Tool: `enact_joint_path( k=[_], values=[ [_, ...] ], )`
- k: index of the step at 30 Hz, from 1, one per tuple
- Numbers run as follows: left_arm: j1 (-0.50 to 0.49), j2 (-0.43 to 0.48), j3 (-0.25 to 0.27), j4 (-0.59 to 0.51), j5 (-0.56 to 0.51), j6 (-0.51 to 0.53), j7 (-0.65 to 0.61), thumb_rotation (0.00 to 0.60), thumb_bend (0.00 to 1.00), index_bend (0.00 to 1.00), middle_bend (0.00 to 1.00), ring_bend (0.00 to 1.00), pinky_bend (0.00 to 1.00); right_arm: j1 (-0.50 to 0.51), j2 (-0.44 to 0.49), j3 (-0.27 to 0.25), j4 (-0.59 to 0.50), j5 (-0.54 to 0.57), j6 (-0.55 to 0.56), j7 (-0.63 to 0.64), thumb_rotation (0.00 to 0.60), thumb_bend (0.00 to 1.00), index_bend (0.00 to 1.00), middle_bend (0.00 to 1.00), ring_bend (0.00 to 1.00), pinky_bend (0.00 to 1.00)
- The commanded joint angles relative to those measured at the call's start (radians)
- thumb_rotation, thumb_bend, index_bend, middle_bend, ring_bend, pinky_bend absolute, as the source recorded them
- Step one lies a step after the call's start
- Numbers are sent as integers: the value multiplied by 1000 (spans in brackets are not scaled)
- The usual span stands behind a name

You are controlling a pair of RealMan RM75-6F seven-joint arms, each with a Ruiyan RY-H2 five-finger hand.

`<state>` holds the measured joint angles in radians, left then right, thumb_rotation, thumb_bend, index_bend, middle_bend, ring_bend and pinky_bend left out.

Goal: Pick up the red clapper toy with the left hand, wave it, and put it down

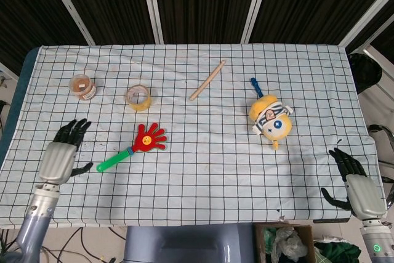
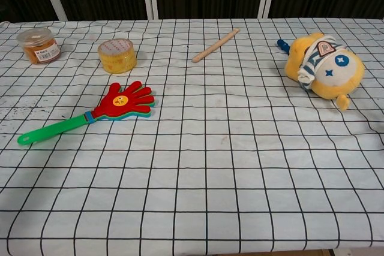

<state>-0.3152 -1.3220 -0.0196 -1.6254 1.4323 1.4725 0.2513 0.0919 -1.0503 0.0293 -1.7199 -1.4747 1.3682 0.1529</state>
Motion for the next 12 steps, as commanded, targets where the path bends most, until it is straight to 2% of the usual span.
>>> enact_joint_path(
  k=[1,6,9,12],
  values=[
    [90,84,49,-61,47,95,-60,600,65,0,3,0,56,-2,-9,0,14,-15,15,-8,600,155,0,0,0,56],
    [168,123,81,-62,76,173,-119,600,64,0,0,0,21,-7,-22,1,40,-43,48,-28,600,100,0,0,0,55],
    [227,142,105,-22,84,223,-184,600,64,0,0,0,21,-11,-30,1,53,-50,61,-37,600,98,0,0,0,55],
    [252,151,105,15,85,233,-232,600,64,0,0,0,21,-13,-35,2,59,-55,70,-37,600,96,0,0,0,54]
  ],
)
